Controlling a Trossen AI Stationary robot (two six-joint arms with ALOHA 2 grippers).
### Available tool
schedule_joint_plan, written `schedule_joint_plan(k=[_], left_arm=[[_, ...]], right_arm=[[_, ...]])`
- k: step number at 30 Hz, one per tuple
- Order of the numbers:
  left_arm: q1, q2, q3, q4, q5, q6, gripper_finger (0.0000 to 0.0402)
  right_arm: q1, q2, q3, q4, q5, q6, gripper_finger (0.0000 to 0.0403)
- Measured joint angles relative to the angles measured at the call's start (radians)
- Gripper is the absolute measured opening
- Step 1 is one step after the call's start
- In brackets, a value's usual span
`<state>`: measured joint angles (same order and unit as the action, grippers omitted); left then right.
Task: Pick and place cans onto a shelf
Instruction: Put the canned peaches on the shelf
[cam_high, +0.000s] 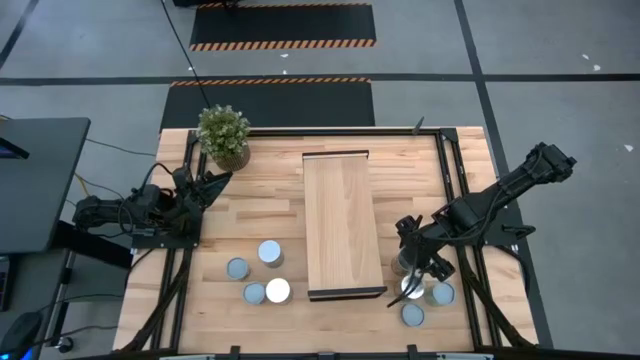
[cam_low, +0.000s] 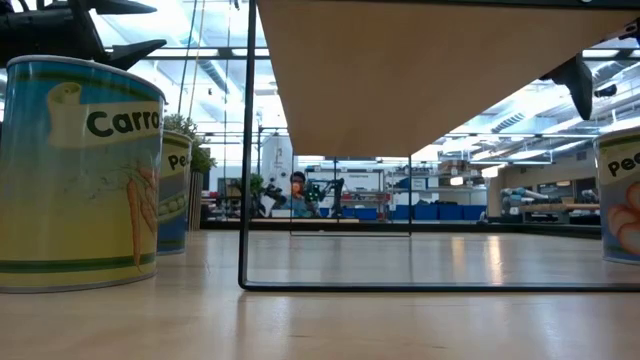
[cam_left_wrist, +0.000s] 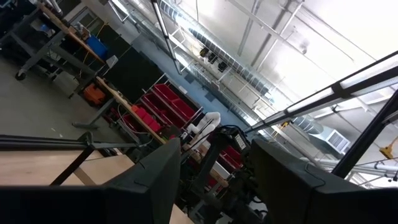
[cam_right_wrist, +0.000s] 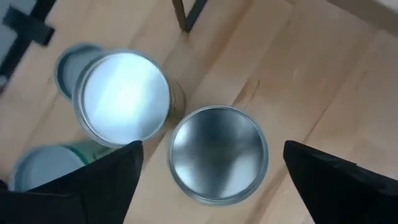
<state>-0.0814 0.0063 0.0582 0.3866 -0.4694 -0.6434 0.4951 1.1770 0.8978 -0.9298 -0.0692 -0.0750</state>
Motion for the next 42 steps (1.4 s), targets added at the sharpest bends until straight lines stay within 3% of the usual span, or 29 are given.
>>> schedule_joint_plan(k=[11,31,42], left_arm=[[0.0,0.0,0.0,-0.003,0.0,0.001,0.0204],[0.0,0.0,0.0,-0.006,0.0,0.003,0.0204],[0.0,0.0,0.0,-0.006,0.0,0.0,0.0204]], right_arm=[[0.041,0.0,-0.029,-0.002,0.074,-0.088,0.0398],[0.041,-0.001,-0.147,0.128,0.046,-0.086,0.0397],[0.038,-0.003,-0.212,0.225,0.061,-0.061,0.0321]])
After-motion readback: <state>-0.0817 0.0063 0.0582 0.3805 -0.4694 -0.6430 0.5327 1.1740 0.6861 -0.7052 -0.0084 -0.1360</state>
